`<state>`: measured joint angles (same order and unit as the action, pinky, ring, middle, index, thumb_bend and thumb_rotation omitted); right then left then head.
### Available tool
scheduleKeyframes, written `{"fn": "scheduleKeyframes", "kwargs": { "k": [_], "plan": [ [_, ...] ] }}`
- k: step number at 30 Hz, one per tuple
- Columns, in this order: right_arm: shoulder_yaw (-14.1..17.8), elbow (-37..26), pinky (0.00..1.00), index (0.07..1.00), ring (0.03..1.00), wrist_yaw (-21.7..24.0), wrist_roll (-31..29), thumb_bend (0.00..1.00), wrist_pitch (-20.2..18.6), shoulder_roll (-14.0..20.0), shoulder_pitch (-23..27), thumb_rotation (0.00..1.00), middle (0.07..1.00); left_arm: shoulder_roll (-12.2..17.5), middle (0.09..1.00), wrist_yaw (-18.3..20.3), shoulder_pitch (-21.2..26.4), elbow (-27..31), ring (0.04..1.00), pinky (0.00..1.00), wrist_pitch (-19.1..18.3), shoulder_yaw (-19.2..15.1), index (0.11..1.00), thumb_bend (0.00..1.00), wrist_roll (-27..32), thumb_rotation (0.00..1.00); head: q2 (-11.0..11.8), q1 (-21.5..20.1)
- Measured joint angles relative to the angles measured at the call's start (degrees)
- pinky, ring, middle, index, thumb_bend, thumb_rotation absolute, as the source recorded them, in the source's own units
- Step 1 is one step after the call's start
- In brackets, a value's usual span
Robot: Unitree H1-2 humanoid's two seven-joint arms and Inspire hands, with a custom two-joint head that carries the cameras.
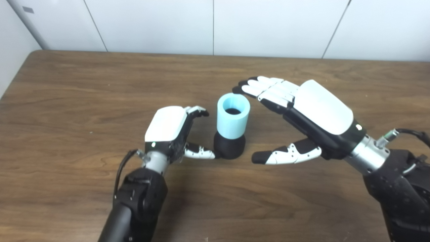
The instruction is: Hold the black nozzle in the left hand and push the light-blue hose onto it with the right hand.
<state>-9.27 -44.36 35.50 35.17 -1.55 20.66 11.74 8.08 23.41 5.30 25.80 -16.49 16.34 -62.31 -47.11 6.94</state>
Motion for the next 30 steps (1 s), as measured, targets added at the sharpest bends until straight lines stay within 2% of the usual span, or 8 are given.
{"fn": "scheduleKeyframes", "kwargs": {
  "k": [6,10,15,18,20,22,26,30],
  "plan": [
    [0.67,0.04,0.89,0.897,0.927,-0.55,0.14,0.49,0.45,0.08,-0.13,0.9,0.906,3.3,0.796,4.52,3.13,2.42,0.714,0.6,-0.42,-3.67,0.742,1.0,1.7,0.3,0.35,-0.09],
    [1.17,0.64,0.89,0.894,0.928,-1.12,0.04,0.48,1.19,0.13,-0.2,0.89,0.902,5.26,0.863,4.79,3.39,3.41,0.744,0.59,-0.41,-6.21,0.77,1.0,3.24,0.31,0.35,0.09],
    [1.71,0.73,0.89,0.901,0.932,-1.13,-0.67,0.48,1.2,0.14,-0.2,0.88,0.904,6.0,0.875,4.2,3.3,3.67,0.784,0.59,-0.43,-9.62,0.783,1.0,6.46,0.35,0.44,0.09],
    [2.65,0.71,0.92,0.945,0.961,-1.04,-2.8,0.47,-0.54,0.15,-0.24,0.84,0.951,3.81,0.867,-0.74,2.69,3.66,0.839,0.7,0.49,-14.99,0.792,1.0,15.37,0.39,0.27,0.17],
    [4.09,0.7,0.9,0.984,0.97,-0.94,-5.29,0.47,-2.88,0.15,-0.51,0.84,0.985,1.0,0.873,-5.24,1.86,3.66,0.866,0.78,1.58,-19.33,0.824,0.89,22.18,0.47,0.35,0.09],
    [5.61,0.88,0.85,0.997,0.971,-1.13,-8.05,0.47,-5.16,0.13,-1.11,0.83,0.997,-0.9,0.847,-8.32,0.96,3.66,0.827,0.78,2.36,-22.73,0.836,0.81,29.49,0.58,0.26,0.09],
    [7.76,3.47,0.87,1.0,0.991,-3.31,-12.9,0.47,-7.76,-0.55,-3.06,0.86,1.0,-1.86,0.856,-10.87,-0.18,3.79,0.841,0.79,0.47,-27.56,0.841,0.73,39.49,0.6,0.18,0.26],
    [8.1,6.37,0.83,1.0,0.938,-5.73,-13.64,0.47,-10.7,-2.61,-5.52,0.97,0.992,-2.09,0.905,-11.83,-1.1,4.78,0.937,0.95,-3.26,-28.95,0.885,0.64,45.37,0.6,-0.17,-0.52]
  ]
}}
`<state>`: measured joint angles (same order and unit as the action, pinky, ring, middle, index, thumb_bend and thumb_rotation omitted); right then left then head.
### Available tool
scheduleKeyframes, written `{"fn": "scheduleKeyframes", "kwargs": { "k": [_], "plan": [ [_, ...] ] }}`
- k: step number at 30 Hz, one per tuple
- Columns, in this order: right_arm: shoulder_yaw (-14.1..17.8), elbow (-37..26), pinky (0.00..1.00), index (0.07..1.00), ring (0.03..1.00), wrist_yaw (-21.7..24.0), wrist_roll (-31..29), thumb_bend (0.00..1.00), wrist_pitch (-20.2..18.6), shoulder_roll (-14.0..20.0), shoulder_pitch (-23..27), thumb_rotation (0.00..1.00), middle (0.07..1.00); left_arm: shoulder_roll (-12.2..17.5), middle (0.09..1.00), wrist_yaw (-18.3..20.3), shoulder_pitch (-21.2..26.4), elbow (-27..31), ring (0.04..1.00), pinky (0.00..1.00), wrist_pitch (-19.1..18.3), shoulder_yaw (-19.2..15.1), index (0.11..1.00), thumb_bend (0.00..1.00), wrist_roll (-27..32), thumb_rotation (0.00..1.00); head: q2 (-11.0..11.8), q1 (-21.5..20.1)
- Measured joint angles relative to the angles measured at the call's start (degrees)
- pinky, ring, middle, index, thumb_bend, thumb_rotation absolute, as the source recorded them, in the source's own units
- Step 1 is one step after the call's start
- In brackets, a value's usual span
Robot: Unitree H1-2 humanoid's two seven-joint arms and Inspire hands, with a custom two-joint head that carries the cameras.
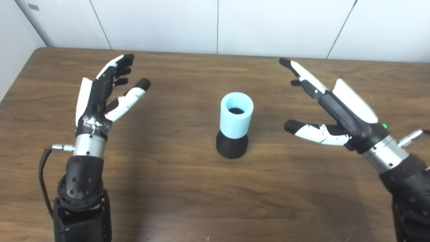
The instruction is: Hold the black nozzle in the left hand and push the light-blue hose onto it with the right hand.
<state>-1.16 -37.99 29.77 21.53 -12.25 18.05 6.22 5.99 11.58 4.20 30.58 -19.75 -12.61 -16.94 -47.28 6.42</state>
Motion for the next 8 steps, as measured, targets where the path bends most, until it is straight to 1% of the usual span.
{"fn": "scheduleKeyframes", "kwargs": {
  "k": [1,3,5,6,8],
  "plan": [
    [0.12,0.24,0.81,1.0,0.922,-0.71,0.11,0.47,-1.37,-0.59,-0.58,0.99,0.984,-0.15,0.921,-0.16,-0.6,0.34,0.961,0.98,-0.53,-0.25,0.905,0.6,1.62,0.61,0.0,-0.18],
    [0.74,1.1,0.79,1.0,0.92,-1.81,-0.16,0.49,-3.64,-1.68,-1.76,1.0,0.982,-0.36,0.937,-0.34,-2.11,0.48,0.982,1.0,-1.85,-0.65,0.924,0.59,4.91,0.62,0.0,-0.18],
    [1.87,2.44,0.8,0.999,0.949,-3.25,-2.06,0.52,-5.59,-2.86,-2.82,1.0,0.995,-0.53,0.966,-0.45,-4.08,0.49,0.997,1.0,-2.49,-1.32,0.966,0.6,8.23,0.68,-0.09,-0.44],
    [2.68,3.53,0.82,0.994,0.956,-4.21,-2.95,0.53,-6.09,-3.84,-3.46,1.0,0.994,-0.53,0.979,-0.51,-5.0,0.49,0.999,1.0,-2.67,-1.6,0.983,0.59,9.81,0.7,-0.09,-0.44],
    [3.95,5.59,0.85,0.987,0.961,-7.3,-5.0,0.54,-6.64,-6.61,-4.79,1.0,0.983,-0.52,0.996,-0.62,-6.8,0.51,1.0,1.0,-2.75,-2.42,0.997,0.54,13.02,0.81,-0.18,-0.96]
  ]
}}
